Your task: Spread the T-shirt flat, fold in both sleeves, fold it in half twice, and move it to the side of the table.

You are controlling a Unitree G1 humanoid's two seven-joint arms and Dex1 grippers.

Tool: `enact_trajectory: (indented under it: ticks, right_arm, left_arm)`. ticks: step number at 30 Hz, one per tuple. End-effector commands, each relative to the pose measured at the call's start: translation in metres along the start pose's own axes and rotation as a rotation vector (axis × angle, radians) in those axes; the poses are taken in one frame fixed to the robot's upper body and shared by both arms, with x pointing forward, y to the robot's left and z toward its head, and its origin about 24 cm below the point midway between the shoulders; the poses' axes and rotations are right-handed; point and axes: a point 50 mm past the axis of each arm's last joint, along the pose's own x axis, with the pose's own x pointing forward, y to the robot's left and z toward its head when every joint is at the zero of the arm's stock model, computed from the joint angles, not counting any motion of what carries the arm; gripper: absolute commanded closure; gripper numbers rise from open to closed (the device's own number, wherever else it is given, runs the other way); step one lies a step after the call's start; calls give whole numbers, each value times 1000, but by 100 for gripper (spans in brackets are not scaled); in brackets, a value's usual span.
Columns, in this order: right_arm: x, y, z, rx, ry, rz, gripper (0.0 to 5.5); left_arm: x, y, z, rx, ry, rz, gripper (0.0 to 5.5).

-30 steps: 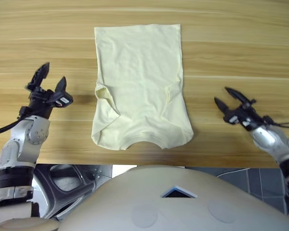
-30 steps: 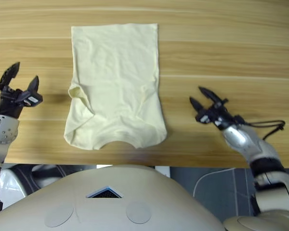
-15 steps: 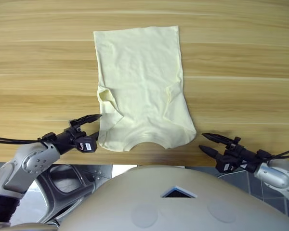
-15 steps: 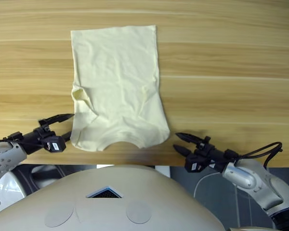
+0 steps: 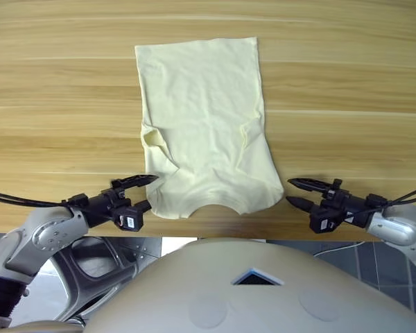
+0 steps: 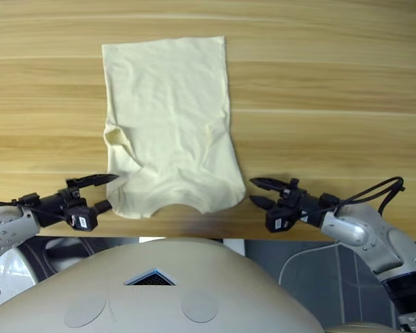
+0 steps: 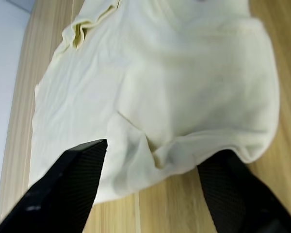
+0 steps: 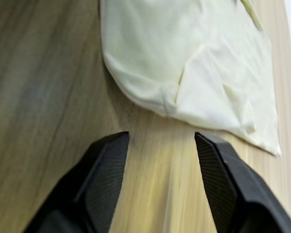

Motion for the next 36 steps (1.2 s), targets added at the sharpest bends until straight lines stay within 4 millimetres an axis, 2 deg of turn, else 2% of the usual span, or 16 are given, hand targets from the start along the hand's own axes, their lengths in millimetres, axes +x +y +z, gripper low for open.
enact_trajectory:
  ticks: [1,8,17,21,24,27,36]
  right_arm:
    - [5,1,4,-32,-41,66,298]
    - [20,-11,10,-98,-109,100,298]
    - [13,-33,-9,-149,-30,63,294]
    - [13,-34,-12,-156,-24,58,294]
    - [18,-28,-6,-152,-62,87,294]
    - [20,-24,-1,-153,-95,103,351]
    - [27,-24,-2,-130,-105,68,498]
  left_arm:
    - [5,-38,-9,-39,44,-246,218]
    - [9,-36,-12,-27,25,-275,218]
    - [13,-43,-13,-27,-12,-315,357]
    - [14,-45,-13,-29,-22,-316,433]
    - [15,-44,-12,-22,-31,-320,490]
    - [15,-43,-12,-17,-35,-321,547]
    - [15,-39,-16,-11,-21,-298,550]
